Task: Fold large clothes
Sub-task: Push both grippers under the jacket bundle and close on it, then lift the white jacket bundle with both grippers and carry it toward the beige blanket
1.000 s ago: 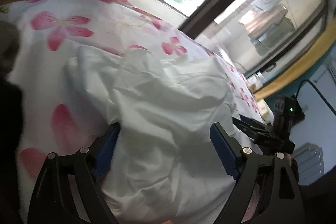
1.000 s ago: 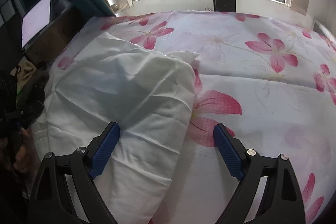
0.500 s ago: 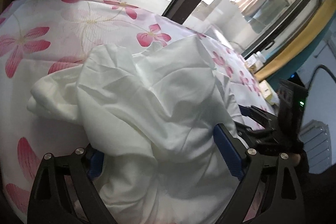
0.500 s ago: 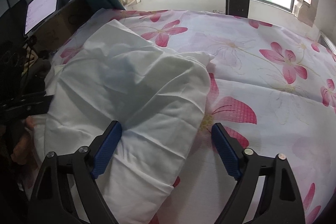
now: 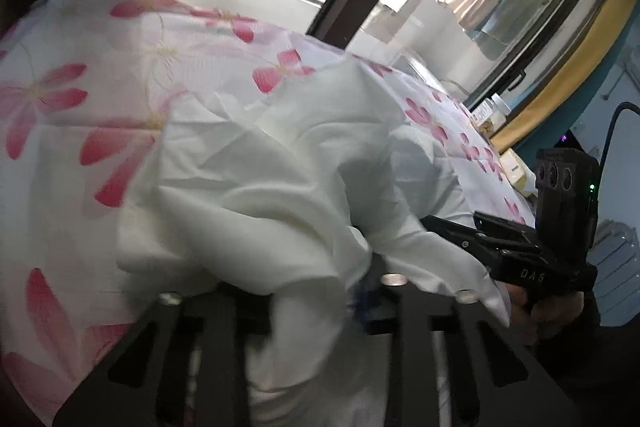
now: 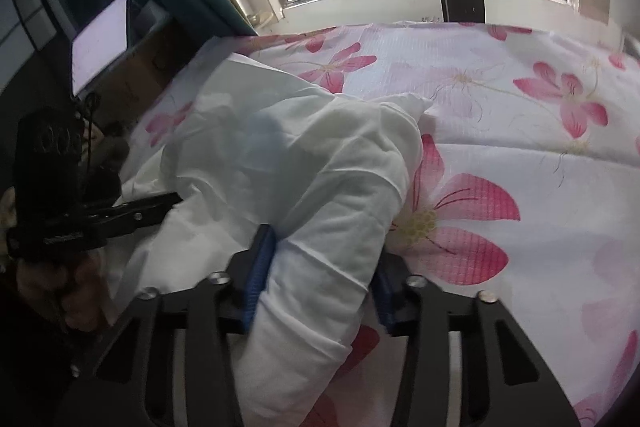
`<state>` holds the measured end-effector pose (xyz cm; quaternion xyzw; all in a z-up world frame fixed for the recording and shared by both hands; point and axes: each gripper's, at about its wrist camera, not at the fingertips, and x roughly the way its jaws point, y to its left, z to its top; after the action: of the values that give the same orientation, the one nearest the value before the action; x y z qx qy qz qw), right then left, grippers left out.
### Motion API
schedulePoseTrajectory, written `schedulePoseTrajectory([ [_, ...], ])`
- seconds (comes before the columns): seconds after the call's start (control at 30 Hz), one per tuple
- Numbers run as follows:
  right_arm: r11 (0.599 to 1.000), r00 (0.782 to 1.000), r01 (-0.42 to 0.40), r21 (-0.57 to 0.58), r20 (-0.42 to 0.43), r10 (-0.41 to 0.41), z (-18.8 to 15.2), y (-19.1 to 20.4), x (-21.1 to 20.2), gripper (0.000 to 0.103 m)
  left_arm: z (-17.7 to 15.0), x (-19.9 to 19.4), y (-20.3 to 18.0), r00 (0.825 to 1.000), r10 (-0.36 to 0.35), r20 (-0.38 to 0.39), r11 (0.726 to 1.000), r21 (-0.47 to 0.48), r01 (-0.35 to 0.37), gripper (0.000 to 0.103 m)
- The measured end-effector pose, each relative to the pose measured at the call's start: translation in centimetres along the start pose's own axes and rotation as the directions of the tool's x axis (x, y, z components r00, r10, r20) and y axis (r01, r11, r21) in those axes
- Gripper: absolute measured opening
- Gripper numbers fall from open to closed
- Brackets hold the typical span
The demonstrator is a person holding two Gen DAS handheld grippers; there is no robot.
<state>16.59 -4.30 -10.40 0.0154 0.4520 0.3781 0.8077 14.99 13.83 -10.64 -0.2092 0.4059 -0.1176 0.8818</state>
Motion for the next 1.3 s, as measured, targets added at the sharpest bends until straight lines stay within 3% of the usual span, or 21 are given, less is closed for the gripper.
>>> schedulePoseTrajectory([
  [0.2,1.000,0.999,-0.020,-0.002,0.034,0.020,0.2,0.3,-1.0,0.027,-0.3,-1.2,-0.1,1.000,-0.016,0.025,1.000,-0.022,0.017,0.017],
  [0.8,0.999,0.996,-0.040,-0.032,0.080,0.042,0.3,1.8,-4.1,0.022,-1.1,-5.1,-2.1,0.996,-0.011,0.092,1.000,-0.024,0.013,0.017],
  [1.3,0.988,0.989,-0.093,-0.125,0.107,0.106,-0.3,7.9,-5.7,0.021,-3.5,-11.8,-1.5,0.982,0.044,0.183,0.999,-0.033,-0.038,0.017],
])
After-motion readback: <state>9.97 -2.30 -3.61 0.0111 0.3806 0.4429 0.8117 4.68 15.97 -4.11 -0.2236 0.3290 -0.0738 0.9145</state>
